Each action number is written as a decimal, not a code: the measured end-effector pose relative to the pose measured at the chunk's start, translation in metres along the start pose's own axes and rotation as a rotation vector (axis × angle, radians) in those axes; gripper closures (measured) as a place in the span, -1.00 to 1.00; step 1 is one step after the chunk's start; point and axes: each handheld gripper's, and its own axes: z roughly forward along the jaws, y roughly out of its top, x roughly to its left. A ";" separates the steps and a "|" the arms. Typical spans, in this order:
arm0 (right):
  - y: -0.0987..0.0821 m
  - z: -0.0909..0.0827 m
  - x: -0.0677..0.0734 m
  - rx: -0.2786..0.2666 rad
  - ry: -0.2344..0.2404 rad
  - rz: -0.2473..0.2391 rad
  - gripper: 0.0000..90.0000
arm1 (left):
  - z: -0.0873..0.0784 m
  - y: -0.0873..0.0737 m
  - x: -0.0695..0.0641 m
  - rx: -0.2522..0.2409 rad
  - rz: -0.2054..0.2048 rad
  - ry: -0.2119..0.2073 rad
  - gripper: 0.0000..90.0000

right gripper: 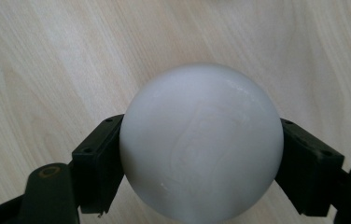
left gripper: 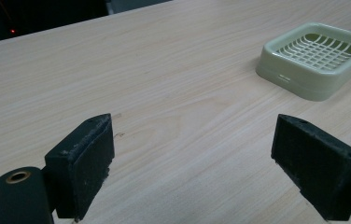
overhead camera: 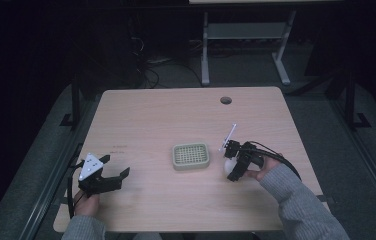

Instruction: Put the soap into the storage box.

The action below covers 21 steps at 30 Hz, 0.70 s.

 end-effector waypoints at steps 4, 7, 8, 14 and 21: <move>0.007 -0.002 -0.001 -0.001 -0.005 -0.011 -0.48 | 0.000 0.000 0.000 0.000 0.001 0.001 -0.72; 0.012 -0.004 -0.001 -0.006 -0.004 -0.014 -0.48 | 0.000 0.000 0.001 -0.001 0.002 0.001 -0.72; 0.014 -0.005 -0.001 -0.004 -0.005 -0.021 -0.48 | 0.000 0.000 0.001 -0.002 0.001 0.002 -0.72; 0.024 -0.009 -0.001 -0.010 -0.011 -0.035 -0.48 | 0.000 0.000 0.001 -0.003 -0.002 0.001 -0.72; 0.037 -0.010 0.000 -0.013 -0.014 -0.053 -0.48 | 0.000 0.000 0.001 -0.005 -0.001 0.002 -0.72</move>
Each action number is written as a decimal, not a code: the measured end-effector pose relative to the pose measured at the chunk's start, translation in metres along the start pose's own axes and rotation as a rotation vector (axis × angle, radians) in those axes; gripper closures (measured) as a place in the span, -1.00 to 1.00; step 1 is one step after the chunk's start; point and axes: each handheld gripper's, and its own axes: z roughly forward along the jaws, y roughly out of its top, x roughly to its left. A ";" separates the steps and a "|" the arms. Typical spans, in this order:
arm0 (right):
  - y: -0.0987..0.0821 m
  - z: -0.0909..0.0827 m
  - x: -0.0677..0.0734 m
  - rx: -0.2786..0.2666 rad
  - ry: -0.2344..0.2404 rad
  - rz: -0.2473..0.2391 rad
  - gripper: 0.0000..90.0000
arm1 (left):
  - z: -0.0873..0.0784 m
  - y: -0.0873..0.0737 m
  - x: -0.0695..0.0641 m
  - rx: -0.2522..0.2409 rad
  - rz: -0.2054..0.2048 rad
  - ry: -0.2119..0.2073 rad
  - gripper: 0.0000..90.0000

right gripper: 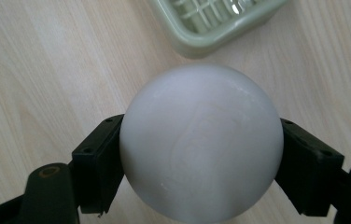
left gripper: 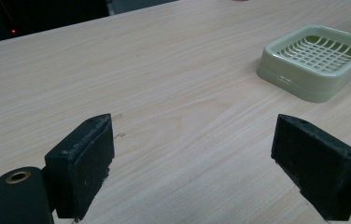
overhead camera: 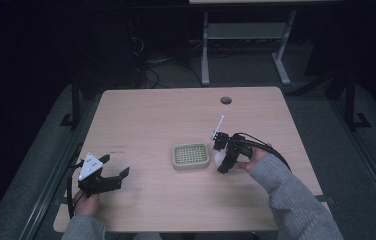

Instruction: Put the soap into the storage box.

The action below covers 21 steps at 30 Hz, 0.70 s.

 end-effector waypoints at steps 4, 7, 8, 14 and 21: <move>0.007 -0.001 0.001 -0.003 0.000 -0.012 -0.48 | 0.000 0.000 0.000 0.001 0.000 0.000 -0.72; 0.011 -0.001 0.000 -0.014 0.008 -0.011 -0.48 | 0.000 0.000 0.000 0.000 -0.002 -0.001 -0.72; 0.012 -0.001 0.000 -0.013 0.007 -0.010 -0.48 | 0.000 0.000 0.000 0.000 -0.002 -0.001 -0.72; 0.021 -0.002 -0.001 -0.009 0.001 -0.024 -0.48 | 0.000 0.000 0.000 -0.001 -0.004 0.000 -0.71; 0.032 -0.001 -0.003 -0.013 0.010 -0.030 -0.48 | 0.000 0.000 0.000 0.001 -0.006 0.000 -0.72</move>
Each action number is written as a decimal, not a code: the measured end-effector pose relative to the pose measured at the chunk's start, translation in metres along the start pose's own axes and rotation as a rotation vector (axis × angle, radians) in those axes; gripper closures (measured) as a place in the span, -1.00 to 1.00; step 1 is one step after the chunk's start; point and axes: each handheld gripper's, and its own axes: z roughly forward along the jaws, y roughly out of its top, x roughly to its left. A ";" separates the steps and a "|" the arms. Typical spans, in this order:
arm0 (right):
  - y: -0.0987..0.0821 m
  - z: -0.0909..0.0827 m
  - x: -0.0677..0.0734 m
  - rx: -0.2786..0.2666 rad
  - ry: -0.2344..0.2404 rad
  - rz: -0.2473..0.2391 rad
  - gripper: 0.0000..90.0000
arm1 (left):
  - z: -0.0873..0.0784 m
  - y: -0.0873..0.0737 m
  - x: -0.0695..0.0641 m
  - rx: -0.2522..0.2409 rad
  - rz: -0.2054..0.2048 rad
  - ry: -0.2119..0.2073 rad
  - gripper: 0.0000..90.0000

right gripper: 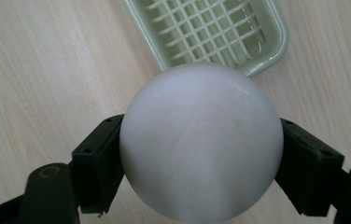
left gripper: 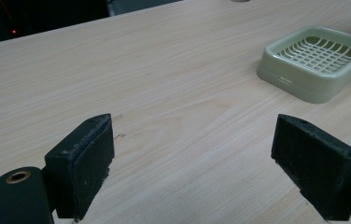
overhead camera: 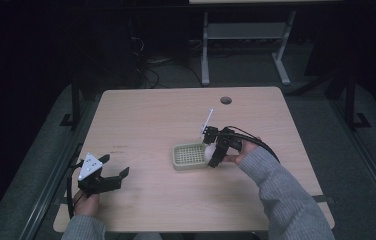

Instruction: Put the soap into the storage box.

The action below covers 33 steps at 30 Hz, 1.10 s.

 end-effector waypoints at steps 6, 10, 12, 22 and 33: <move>0.010 0.000 -0.001 0.012 -0.011 -0.017 -0.48 | 0.000 0.000 0.001 -0.004 -0.001 0.001 -0.72; 0.015 0.000 -0.002 0.006 -0.003 -0.019 -0.48 | 0.000 0.000 0.001 -0.006 -0.004 0.000 -0.71; 0.016 0.001 -0.003 0.008 -0.005 -0.025 -0.48 | 0.000 0.000 0.001 -0.007 -0.003 0.002 -0.72; 0.026 0.004 -0.006 0.024 -0.009 -0.031 -0.48 | 0.000 0.000 0.001 -0.005 -0.007 0.000 -0.72; 0.040 0.009 -0.007 0.017 0.009 -0.047 -0.48 | 0.000 0.000 0.001 -0.007 -0.006 -0.002 -0.72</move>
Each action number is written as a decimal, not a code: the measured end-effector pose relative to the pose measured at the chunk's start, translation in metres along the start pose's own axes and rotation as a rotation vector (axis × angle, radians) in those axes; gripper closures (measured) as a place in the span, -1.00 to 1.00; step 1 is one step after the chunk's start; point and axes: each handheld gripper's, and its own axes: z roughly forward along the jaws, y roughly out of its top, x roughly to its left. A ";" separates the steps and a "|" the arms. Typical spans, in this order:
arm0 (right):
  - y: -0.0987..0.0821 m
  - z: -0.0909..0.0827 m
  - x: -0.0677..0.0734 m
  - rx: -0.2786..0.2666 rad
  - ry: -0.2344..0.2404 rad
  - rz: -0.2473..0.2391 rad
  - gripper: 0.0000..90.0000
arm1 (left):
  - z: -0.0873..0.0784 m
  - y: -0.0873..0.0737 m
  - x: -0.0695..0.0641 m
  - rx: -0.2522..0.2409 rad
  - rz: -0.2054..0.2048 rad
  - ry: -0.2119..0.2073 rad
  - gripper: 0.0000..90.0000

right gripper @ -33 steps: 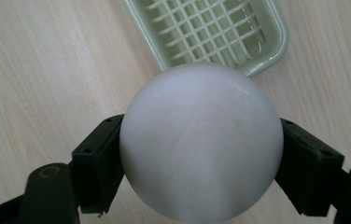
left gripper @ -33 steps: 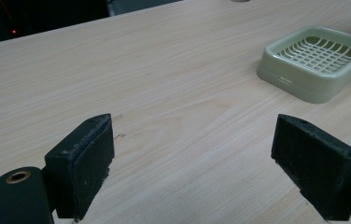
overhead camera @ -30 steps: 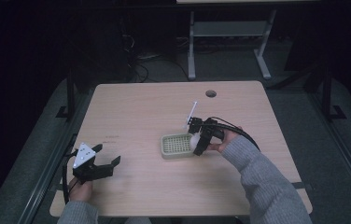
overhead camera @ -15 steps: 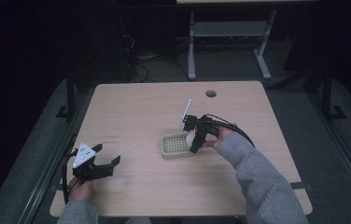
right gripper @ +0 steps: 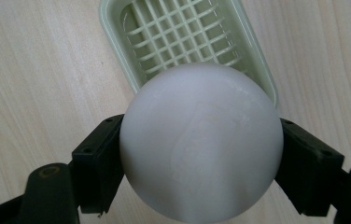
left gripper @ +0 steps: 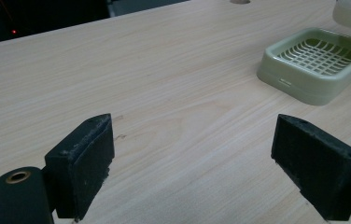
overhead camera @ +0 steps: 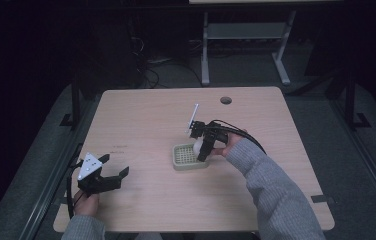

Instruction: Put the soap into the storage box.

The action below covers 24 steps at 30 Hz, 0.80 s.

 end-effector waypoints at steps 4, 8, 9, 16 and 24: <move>0.004 0.006 -0.001 0.009 0.005 -0.004 -0.48 | 0.000 0.000 0.000 0.000 -0.001 0.000 -0.72; 0.007 0.009 -0.002 0.013 0.010 -0.005 -0.48 | 0.000 0.000 0.000 -0.002 -0.002 0.000 -0.72; 0.008 0.010 -0.003 0.012 0.013 -0.005 -0.48 | 0.000 0.000 0.000 -0.003 -0.002 0.000 -0.72; 0.013 0.015 -0.004 0.013 0.016 -0.010 -0.48 | -0.001 0.000 0.001 0.004 0.007 0.000 -0.72; 0.018 0.021 -0.005 0.015 0.024 -0.011 -0.48 | -0.001 0.000 0.001 0.004 0.006 0.000 -0.72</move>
